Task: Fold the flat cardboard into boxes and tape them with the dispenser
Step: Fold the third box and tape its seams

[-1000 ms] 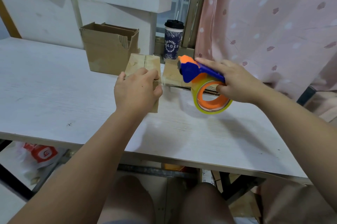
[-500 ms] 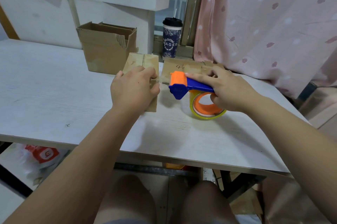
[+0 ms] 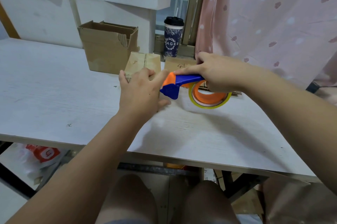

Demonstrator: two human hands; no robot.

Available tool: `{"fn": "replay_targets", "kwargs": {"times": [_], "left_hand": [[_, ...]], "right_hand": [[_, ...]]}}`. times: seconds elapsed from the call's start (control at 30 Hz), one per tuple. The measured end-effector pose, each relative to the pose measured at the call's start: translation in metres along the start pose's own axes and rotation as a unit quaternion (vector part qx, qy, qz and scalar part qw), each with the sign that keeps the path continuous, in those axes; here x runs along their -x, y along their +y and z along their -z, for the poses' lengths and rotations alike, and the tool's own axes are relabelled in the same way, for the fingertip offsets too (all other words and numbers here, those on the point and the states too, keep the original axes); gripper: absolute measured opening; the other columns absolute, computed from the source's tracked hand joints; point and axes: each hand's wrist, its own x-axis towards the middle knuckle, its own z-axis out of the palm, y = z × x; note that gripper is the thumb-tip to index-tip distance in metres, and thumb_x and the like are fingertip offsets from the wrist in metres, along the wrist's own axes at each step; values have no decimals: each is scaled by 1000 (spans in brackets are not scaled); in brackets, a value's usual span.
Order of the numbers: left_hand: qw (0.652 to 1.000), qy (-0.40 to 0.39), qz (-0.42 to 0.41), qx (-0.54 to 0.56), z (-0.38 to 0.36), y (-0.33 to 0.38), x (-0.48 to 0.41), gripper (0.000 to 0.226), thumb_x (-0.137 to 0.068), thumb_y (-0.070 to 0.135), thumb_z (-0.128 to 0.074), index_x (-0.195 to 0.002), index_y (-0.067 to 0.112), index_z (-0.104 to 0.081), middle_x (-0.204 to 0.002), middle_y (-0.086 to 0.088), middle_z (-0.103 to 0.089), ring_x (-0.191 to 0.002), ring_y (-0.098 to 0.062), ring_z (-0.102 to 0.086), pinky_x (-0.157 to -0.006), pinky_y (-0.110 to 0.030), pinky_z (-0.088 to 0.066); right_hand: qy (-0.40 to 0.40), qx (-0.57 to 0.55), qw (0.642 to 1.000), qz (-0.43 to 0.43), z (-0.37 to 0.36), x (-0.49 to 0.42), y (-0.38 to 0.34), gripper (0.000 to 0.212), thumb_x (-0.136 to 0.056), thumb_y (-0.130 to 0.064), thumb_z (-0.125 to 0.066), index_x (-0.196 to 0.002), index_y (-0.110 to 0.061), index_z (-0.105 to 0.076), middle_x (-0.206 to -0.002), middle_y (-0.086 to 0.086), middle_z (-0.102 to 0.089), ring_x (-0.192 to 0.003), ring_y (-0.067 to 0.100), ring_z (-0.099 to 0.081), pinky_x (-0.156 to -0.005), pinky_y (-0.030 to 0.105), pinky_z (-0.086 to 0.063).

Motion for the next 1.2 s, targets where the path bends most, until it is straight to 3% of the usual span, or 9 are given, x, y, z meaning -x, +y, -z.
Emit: {"fn": "replay_targets", "kwargs": {"times": [0.2,0.37,0.53,0.63,0.7,0.8,0.9,1.0,1.2], "left_hand": [[999,31,3,30,-3,1,2,52,-80,43,-69,-129,34,-53,-126,-8,-53,-116,-26,-49,-108,-62,-9],[999,17,-8,38,0,-2,-1,47,-83,43,-66,-128,36,-55,-130,-7,-51,-119,-26,-47,-108,-62,-8],[997,-54,-51,-9,5,-5,1,48,-79,55,-63,-124,39,-58,-145,-7,-33,-134,-26,-28,-108,-65,0],[995,-80,-64,0,10,-10,0,45,-78,58,-61,-120,42,-60,-148,-6,-28,-136,-25,-24,-108,-65,0],[991,-115,-73,7,15,-12,-2,42,-74,63,-61,-110,42,-66,-150,-7,-24,-138,-25,-19,-107,-65,3],[981,-178,-71,20,21,-13,-6,44,-67,69,-63,-100,40,-70,-153,-4,-17,-141,-23,-8,-107,-65,9],[973,-219,-58,47,30,-15,-10,44,-62,68,-67,-95,40,-70,-155,-2,-16,-142,-18,-8,-108,-64,9],[967,-235,-44,85,36,-18,-14,28,-63,64,-69,-80,42,-65,-156,1,-18,-142,-18,-13,-110,-60,6],[964,-234,-42,115,35,-24,-13,23,-65,62,-68,-69,40,-64,-156,5,-20,-142,-11,-14,-113,-51,4]], "right_hand": [[-38,-15,999,1,12,-11,-4,80,-88,-7,-46,-138,-64,-19,-92,-1,-37,-76,18,-44,-61,30,-37],[-50,-24,998,10,12,-14,-2,81,-87,-1,-46,-140,-59,-25,-84,-5,-39,-71,9,-34,-55,26,-25],[-105,-10,994,42,6,-20,-6,79,-83,2,-46,-139,-52,-35,-83,-10,-48,-79,15,-46,-65,30,-39],[-121,-74,989,39,-6,-14,-3,86,-76,3,-43,-134,-59,-36,-92,0,-58,-86,25,-52,-73,41,-47],[-155,-143,977,32,-15,-12,0,82,-72,4,-44,-128,-55,-46,-96,9,-62,-83,31,-53,-72,43,-47],[-217,-286,933,11,-30,-8,0,64,-74,10,-49,-97,-50,-59,-101,20,-57,-76,23,-47,-66,36,-40],[-251,-402,880,-2,-44,-3,3,50,-74,14,-51,-84,-33,-62,-76,2,-58,-67,14,-50,-59,27,-41],[-284,-489,825,-2,-54,2,2,39,-62,8,-57,-87,-22,-62,-66,-9,-62,-61,10,-58,-54,22,-46],[-357,-614,704,16,-77,12,1,47,-70,6,-54,-111,-18,-58,-89,-4,-72,-74,12,-68,-58,23,-54]]}}
